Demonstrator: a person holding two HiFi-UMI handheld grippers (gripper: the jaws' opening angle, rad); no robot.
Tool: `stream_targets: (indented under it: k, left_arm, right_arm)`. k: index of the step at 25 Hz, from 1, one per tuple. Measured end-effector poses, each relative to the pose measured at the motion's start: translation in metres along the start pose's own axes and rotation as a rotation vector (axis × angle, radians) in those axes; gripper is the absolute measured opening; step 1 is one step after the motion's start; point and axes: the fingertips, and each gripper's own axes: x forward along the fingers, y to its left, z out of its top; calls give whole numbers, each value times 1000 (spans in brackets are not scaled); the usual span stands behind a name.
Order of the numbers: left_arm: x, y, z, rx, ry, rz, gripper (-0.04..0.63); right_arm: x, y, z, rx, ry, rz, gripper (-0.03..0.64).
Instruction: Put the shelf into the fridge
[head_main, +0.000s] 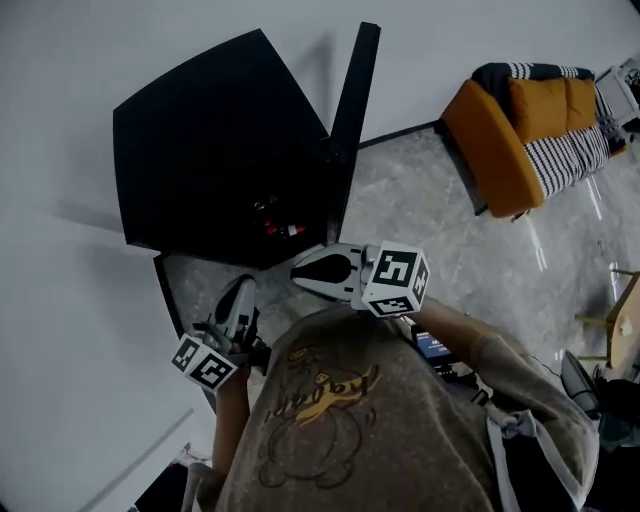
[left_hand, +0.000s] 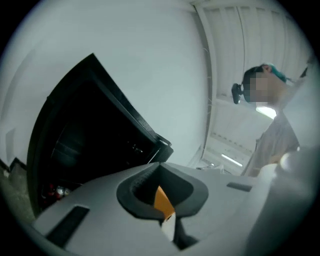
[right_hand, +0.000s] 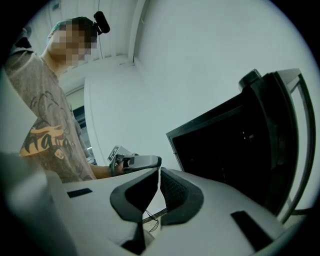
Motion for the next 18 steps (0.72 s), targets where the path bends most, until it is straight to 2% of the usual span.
stream_targets:
  k: [3, 6, 10, 14, 18]
  left_arm:
    - [1, -15, -6, 109, 41, -17, 5]
    - [-2, -25, -15, 162, 73, -22, 5]
    - [3, -18, -21, 148, 76, -24, 5]
    - [0, -7, -30, 100, 76, -5, 5]
    - [-5, -4, -41, 103, 92, 7, 5]
  right_arm:
    - [-6, 9, 4, -11, 5, 17, 26]
    - [-16, 16, 4, -12, 10, 12, 26]
    - [-24, 6, 3, -24, 24, -6, 26]
    - [-28, 7, 3, -32, 32, -11, 26]
    - [-28, 13, -3, -26, 45, 0, 26]
